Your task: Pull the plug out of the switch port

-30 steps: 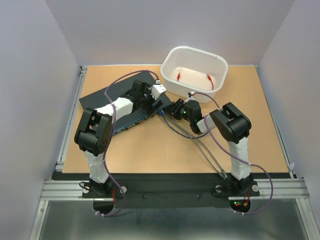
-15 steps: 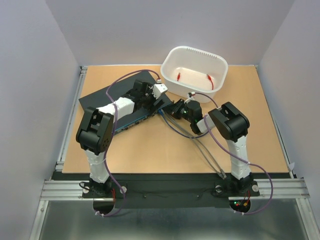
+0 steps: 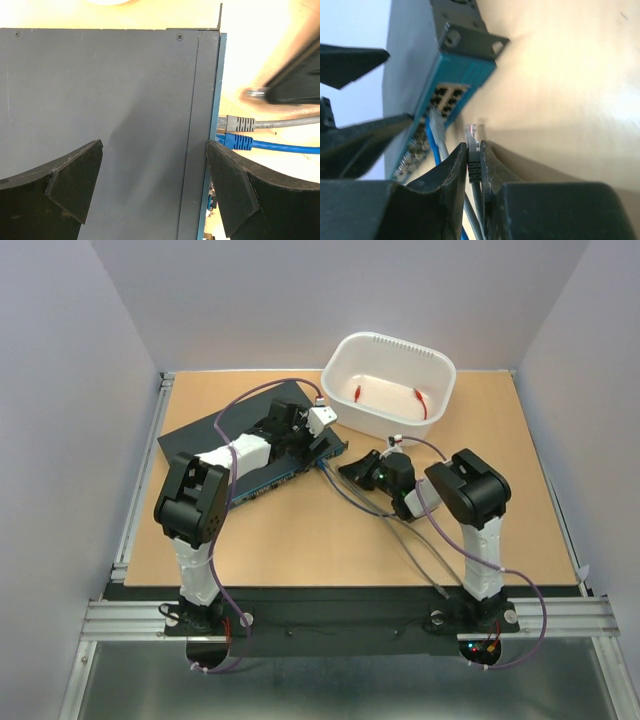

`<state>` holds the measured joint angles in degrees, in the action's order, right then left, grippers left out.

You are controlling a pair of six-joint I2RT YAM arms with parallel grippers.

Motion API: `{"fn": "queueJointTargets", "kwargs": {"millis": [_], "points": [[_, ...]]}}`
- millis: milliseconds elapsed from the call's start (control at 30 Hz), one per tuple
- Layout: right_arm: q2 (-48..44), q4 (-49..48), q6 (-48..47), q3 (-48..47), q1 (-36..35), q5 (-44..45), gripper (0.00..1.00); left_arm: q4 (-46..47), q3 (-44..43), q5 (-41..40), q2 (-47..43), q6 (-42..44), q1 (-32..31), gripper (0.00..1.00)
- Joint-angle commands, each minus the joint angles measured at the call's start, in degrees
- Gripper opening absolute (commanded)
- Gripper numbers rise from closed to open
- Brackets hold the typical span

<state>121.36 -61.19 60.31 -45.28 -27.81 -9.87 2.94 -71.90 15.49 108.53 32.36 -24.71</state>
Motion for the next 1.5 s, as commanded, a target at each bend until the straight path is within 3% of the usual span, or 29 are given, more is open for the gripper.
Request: {"fn": "queueJointTargets", "kwargs": {"millis": [0, 200, 300, 467, 600, 733, 933, 1100, 1233, 1333, 1467], "points": [[-5.2, 0.0, -4.4, 2.9, 0.3, 0.6, 0.00, -3.2, 0.8, -5.2, 4.3, 1.8, 0.3, 0.96], [-15.8, 9.5, -12.9, 3.0, 0.1, 3.2, 0.01, -4.3, 0.2, -5.1, 2.8, 1.5, 0.6, 0.96], [-23.0, 21.2, -23.2, -0.5, -0.6, 6.9, 0.00, -4.9, 0.0, -4.5, 1.3, 1.4, 0.9, 0.96], [-32.0, 27.9, -31.8, -5.1, -0.6, 8.2, 0.00, -7.0, -1.6, -4.3, -0.3, 0.5, 1.1, 0.96], [-34.5, 33.6, -35.9, -13.7, -0.7, 1.4, 0.00, -7.8, -2.4, -4.8, -1.1, 0.2, 1.2, 0.96], [-35.7, 35.6, -37.9, -28.8, -0.4, -2.5, 0.01, -8.3, -2.7, -5.3, -1.4, 0.1, 1.2, 0.96], [-28.8, 37.5, -48.0, -53.7, -0.2, 2.3, 0.00, -8.7, -2.3, -6.3, -3.0, -0.5, 1.3, 0.95], [-15.0, 35.3, -57.5, -78.1, 0.9, 5.5, 0.00, -8.9, -1.3, -7.6, -5.2, -0.5, 1.5, 0.96], [-3.3, 33.3, -58.4, -96.8, 2.8, 5.8, 0.01, -8.9, -1.1, -7.8, -5.6, -0.5, 1.6, 0.96], [1.0, 24.7, -64.2, -97.2, 3.5, 6.7, 0.00, -8.9, -0.9, -7.8, -5.7, -0.5, 1.6, 0.96], [4.7, 22.2, -67.3, -92.6, 7.7, 6.2, 0.00, -8.7, 0.3, -7.9, -6.5, -0.5, 1.7, 0.96]]}}
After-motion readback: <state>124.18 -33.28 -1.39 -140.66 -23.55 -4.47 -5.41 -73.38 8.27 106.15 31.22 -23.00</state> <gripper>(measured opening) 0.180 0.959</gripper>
